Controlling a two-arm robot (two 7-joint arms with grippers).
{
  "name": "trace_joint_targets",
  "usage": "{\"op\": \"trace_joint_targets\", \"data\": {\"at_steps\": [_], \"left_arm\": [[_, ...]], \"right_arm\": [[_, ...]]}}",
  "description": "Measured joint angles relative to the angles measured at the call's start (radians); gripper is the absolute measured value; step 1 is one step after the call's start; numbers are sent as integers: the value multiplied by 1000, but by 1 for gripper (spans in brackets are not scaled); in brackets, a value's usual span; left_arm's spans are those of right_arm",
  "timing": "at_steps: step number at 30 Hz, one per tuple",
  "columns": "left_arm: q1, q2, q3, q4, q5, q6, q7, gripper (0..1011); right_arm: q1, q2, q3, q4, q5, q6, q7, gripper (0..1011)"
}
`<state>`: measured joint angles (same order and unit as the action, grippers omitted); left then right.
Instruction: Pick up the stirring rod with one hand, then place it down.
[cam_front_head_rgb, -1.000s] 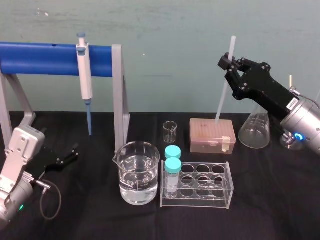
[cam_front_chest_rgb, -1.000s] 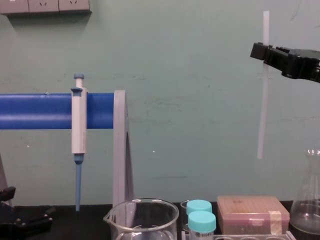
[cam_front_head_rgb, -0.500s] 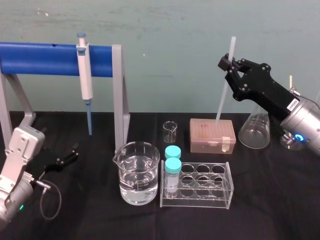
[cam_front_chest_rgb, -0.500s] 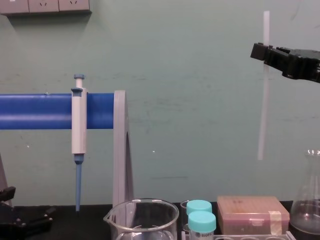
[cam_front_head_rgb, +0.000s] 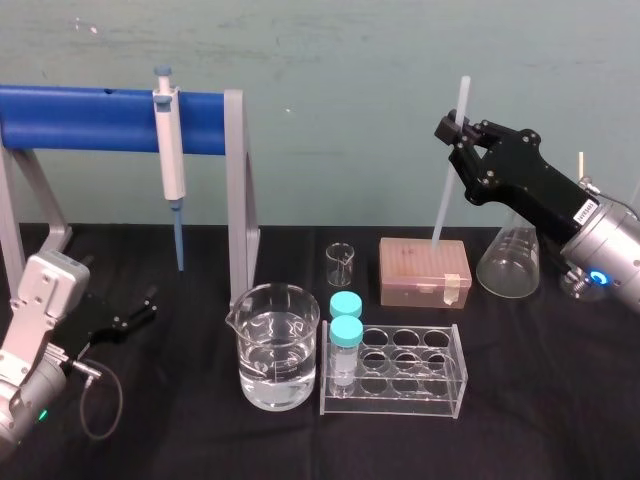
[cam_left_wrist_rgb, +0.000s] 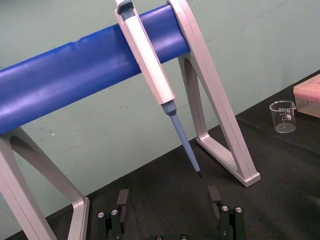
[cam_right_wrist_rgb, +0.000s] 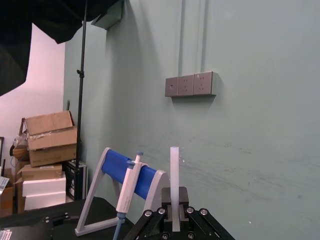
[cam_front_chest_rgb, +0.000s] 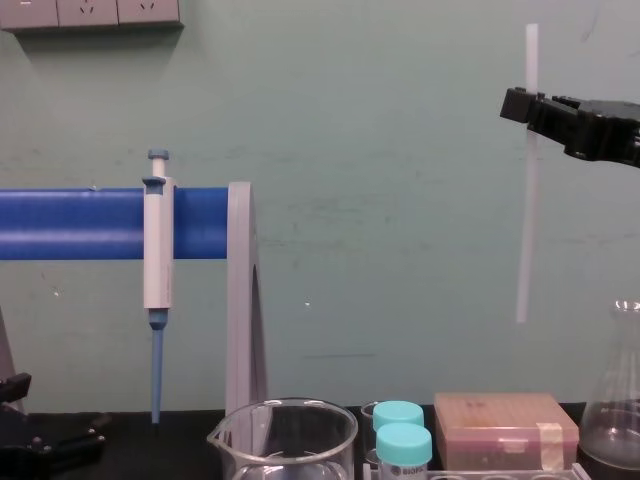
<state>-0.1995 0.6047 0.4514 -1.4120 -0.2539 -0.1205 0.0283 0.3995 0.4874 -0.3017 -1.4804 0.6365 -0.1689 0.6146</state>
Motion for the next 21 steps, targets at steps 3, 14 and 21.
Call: {"op": "trace_joint_targets", "data": {"at_steps": [3,14,21], "left_arm": [[0,0,0,0,0,0,0,1000],[0,0,0,0,0,0,0,1000],[0,0,0,0,0,0,0,1000]], "right_arm": [[0,1,0,0,0,1,0,72],[2,1,-1,4,1,2,1,72],[4,0,-3,5,1,2,2,72]]}}
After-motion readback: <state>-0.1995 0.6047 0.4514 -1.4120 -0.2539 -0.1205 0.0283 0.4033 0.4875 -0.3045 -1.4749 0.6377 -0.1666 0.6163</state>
